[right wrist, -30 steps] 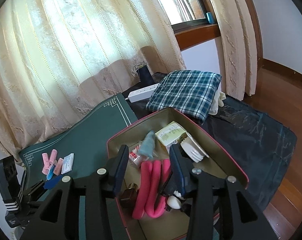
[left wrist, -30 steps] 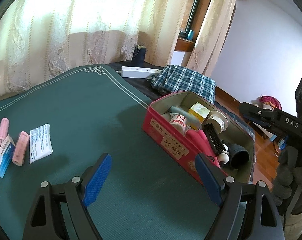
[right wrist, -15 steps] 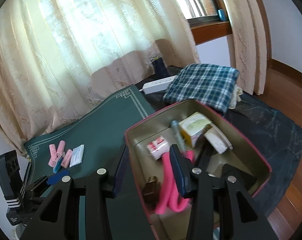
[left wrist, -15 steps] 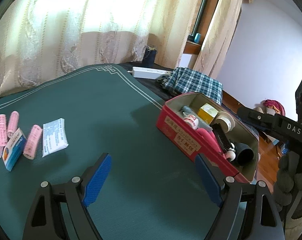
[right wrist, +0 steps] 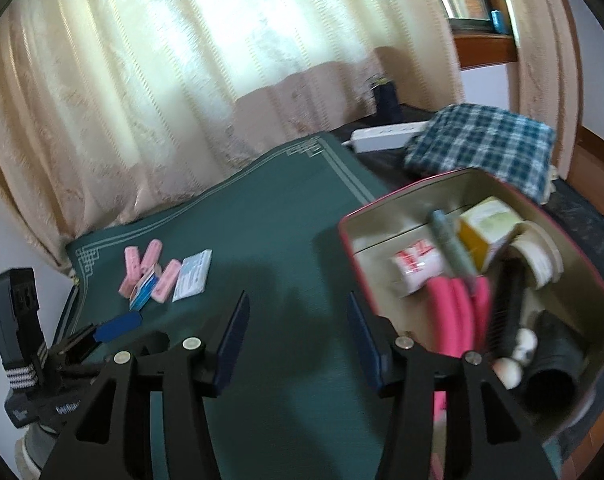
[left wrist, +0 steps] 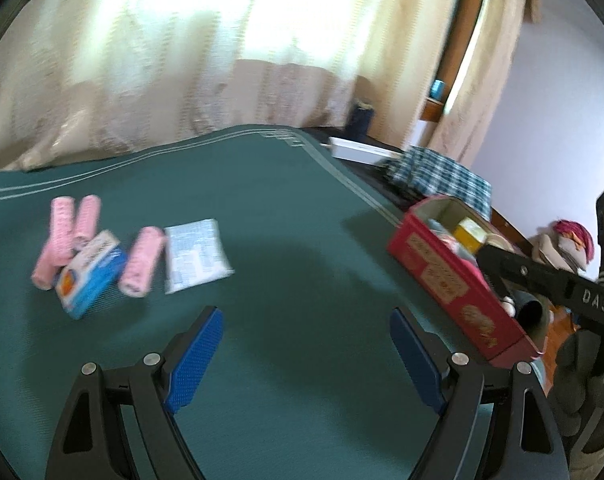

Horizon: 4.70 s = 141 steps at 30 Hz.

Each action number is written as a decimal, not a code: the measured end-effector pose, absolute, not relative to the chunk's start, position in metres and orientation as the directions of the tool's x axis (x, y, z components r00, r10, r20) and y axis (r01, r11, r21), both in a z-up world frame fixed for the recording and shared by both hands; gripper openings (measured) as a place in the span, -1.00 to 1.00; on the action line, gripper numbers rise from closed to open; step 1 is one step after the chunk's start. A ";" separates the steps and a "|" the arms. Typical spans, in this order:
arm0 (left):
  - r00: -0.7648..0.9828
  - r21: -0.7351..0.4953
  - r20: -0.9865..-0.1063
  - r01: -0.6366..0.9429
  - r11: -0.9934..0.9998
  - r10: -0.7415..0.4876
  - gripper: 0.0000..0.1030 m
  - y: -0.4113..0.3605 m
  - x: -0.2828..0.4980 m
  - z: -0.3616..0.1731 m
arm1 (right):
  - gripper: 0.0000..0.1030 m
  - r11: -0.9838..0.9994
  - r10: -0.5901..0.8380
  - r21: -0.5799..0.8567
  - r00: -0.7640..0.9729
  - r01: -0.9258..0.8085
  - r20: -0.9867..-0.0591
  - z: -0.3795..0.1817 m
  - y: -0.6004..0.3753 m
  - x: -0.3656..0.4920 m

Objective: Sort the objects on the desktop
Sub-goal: 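Move both grippers back to the mat and grasp the blue medicine box with the left gripper, then grasp a pink foam curler with the right gripper while the left holds the medicine box, then carry the medicine box and pink curler to the red box and release both inside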

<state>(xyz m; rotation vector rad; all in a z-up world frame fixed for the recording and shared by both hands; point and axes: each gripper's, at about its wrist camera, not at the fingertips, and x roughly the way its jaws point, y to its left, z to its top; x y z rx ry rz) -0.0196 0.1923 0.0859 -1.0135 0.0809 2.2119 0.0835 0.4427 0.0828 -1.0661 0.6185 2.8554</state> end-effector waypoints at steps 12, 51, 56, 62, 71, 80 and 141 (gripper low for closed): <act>-0.573 -0.165 -0.715 -0.416 -0.894 0.399 0.69 0.090 -0.082 0.078 | 0.07 -0.930 -0.181 0.354 -0.716 -0.098 -0.674 0.058 0.403 0.052; -0.508 -0.025 -0.813 -0.460 -0.888 0.286 0.52 0.108 -0.188 0.015 | 0.22 -0.916 -0.274 0.397 -0.623 -0.063 -0.733 0.008 0.378 -0.002; -0.520 -0.017 -0.806 -0.458 -0.889 0.283 0.29 0.104 -0.177 0.017 | 0.22 -0.918 -0.268 0.390 -0.624 -0.064 -0.734 0.009 0.377 0.000; -0.522 -0.045 -0.799 -0.444 -0.895 0.299 0.17 0.089 -0.154 0.018 | 0.22 -0.925 -0.265 0.376 -0.629 -0.047 -0.731 0.016 0.367 0.003; -0.557 -0.089 -0.767 -0.398 -0.913 0.318 0.12 0.047 -0.115 0.036 | 0.22 -0.929 -0.304 0.368 -0.625 0.030 -0.719 0.033 0.331 -0.002; -0.569 -0.123 -0.761 -0.345 -0.931 0.311 0.12 0.013 -0.098 0.029 | 0.22 -0.906 -0.406 0.393 -0.587 0.156 -0.701 0.044 0.271 -0.028; -0.512 -0.139 -0.708 -0.573 -0.808 0.485 0.11 0.135 -0.028 0.068 | -0.41 -0.918 -0.201 0.386 -0.737 -0.088 -0.646 0.064 0.407 0.063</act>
